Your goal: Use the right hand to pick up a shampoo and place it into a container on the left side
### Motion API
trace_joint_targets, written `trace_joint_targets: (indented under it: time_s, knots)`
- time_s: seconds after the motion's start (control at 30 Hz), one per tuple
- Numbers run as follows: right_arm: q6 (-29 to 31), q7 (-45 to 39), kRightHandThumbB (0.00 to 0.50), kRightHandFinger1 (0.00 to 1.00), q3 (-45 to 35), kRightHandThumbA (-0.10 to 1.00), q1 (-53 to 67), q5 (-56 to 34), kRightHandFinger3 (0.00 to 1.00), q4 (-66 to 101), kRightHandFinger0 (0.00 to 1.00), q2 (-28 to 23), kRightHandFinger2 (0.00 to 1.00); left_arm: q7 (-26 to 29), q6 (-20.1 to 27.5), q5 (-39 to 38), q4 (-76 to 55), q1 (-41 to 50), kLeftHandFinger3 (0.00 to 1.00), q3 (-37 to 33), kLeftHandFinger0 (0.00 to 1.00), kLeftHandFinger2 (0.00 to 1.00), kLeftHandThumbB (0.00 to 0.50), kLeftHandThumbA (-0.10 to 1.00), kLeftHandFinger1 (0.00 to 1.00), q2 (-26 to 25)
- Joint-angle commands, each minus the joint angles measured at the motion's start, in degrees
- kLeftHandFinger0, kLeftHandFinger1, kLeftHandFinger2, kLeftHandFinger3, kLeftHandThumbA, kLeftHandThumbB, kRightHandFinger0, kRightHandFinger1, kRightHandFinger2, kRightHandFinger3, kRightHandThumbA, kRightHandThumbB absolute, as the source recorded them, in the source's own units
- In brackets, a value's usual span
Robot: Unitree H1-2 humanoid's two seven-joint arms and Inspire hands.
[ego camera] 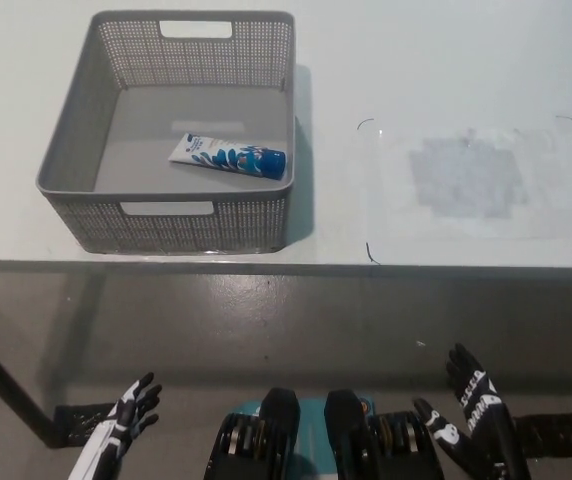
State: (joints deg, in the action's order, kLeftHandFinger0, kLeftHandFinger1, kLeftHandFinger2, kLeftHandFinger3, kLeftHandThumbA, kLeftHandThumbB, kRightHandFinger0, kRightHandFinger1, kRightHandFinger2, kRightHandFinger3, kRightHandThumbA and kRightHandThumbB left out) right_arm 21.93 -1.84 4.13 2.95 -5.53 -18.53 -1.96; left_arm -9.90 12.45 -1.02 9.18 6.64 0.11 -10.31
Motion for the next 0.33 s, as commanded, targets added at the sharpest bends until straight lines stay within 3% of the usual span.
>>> trace_joint_targets:
  time_s: [0.0, 0.13, 0.3]
  knots:
    - [2.50, -1.62, 0.427, 1.00, 0.06, 0.93, -0.04, -0.20, 1.00, 1.74, 1.00, 0.50, 1.00, 0.84, 1.87, 0.78, -1.91, 0.34, 1.00, -0.07, 1.00, 1.00, 0.368, 1.00, 1.00, 0.10]
    - [2.77, -1.37, 0.425, 1.00, 0.28, 0.94, -0.93, 0.63, 1.00, 0.82, 1.00, 0.66, 1.00, 0.51, 1.76, 0.34, -2.33, 0.06, 1.00, 0.25, 1.00, 1.00, 0.340, 1.00, 1.00, -0.32]
    - [2.37, -1.22, 0.411, 1.00, 0.02, 0.92, -1.61, 0.48, 1.00, 0.72, 1.00, 0.62, 1.00, 0.31, 1.57, -0.53, -2.05, -0.63, 1.00, 0.44, 1.00, 1.00, 0.344, 1.00, 1.00, -0.03]
